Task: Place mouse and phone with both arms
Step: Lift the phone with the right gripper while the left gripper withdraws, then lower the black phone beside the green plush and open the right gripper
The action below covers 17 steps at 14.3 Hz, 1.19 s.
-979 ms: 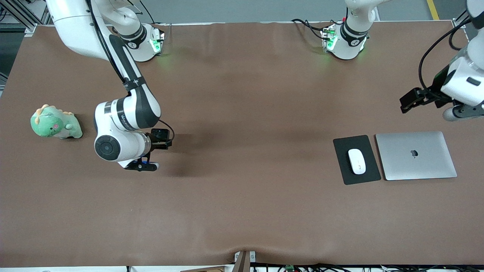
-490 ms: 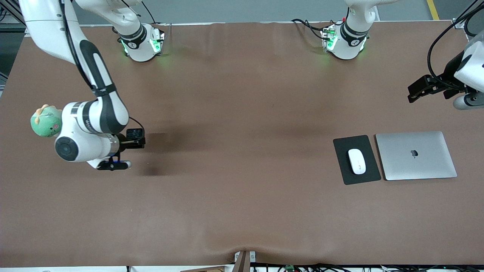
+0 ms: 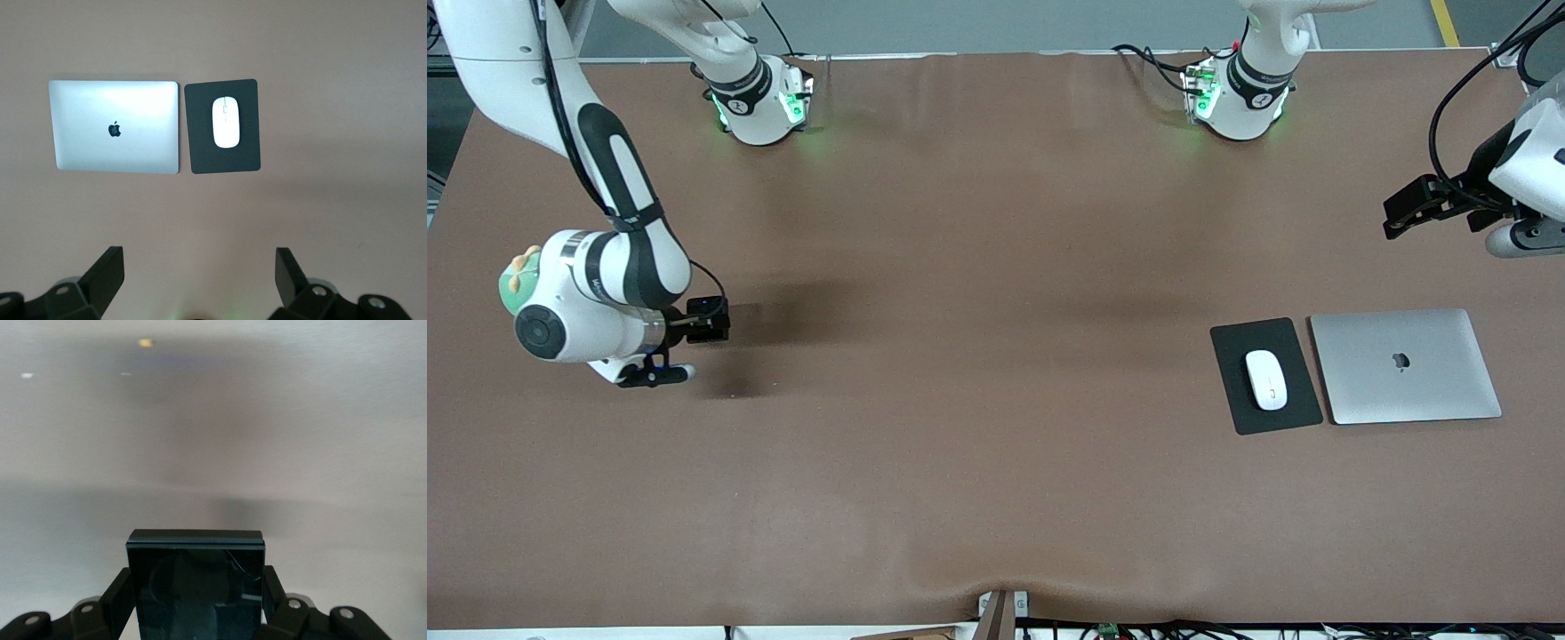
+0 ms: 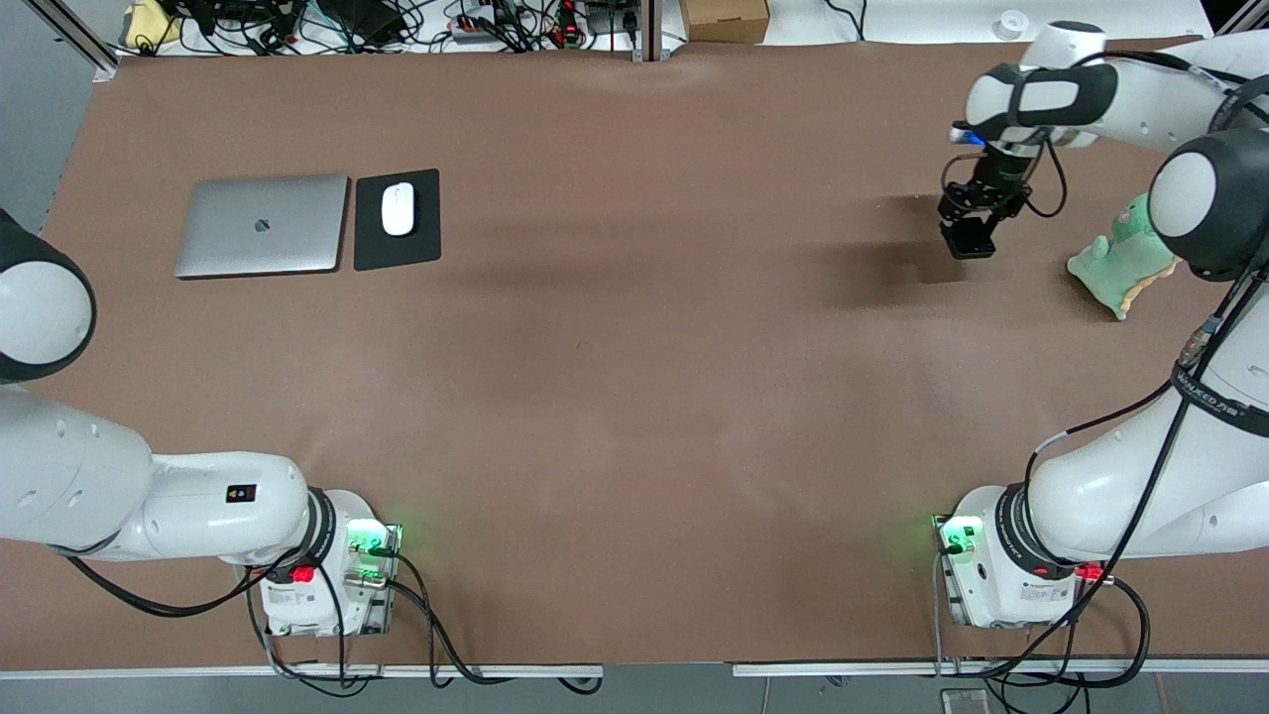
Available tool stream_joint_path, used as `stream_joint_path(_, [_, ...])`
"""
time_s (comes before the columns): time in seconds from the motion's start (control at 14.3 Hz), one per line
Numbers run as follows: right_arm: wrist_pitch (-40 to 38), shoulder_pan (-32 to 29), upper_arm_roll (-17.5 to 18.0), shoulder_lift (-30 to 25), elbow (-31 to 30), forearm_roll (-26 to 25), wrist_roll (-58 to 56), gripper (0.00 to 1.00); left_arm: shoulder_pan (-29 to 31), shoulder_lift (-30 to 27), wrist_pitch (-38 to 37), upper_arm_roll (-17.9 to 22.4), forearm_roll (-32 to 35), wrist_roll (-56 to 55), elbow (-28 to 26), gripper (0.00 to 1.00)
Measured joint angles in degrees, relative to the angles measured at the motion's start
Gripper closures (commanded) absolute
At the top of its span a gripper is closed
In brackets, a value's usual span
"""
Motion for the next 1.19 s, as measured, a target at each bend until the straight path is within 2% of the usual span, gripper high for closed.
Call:
stream_joint_path(0.21, [8.7,-3.0,0.0,-0.1,-5.8,0.0,-3.5,1.0,0.0,0.0,-0.4,0.0,-0.2,1.2,-0.5,0.0])
stream_joint_path(0.42, [13.1,-3.1,0.2,-0.1,-9.0,0.0,-3.7,1.0,0.1,-0.1,-0.7,0.0,-0.2,2.3,-0.9,0.0])
stream_joint_path(0.49, [13.2,-3.1,0.1,-0.1,-9.0,0.0,-3.7,0.93,0.2,-0.3,-0.7,0.1,-0.2,2.4,-1.0,0.0])
stream_joint_path(0.56, [13.2,-3.2,0.1,-0.1,-9.0,0.0,-3.7,0.22,0.2,-0.6,-0.8,0.1,-0.2,2.4,-1.1,0.0])
stream_joint_path(0.63, [13.2,-3.3,0.1,-0.1,-9.0,0.0,-3.7,0.0,0.3,-0.8,-0.8,0.1,-0.2,2.4,-1.2,0.0])
stream_joint_path(0.91, [11.7,-3.4,0.1,-0.3,-8.2,-0.1,-5.6,0.0,0.2,-2.0,-0.9,0.1,-0.2,2.4,-2.1,0.0])
stream_joint_path(1.05, [5.6,-3.4,0.1,-0.7,-4.2,-0.1,-6.6,0.0,0.2,-2.6,-0.9,0.1,-0.2,2.4,-2.5,0.0])
stream_joint_path(1.19, [-3.9,-3.4,0.2,-1.5,2.8,-0.1,-6.8,0.0,0.2,-3.0,-0.9,0.1,-0.2,2.4,-2.6,0.0])
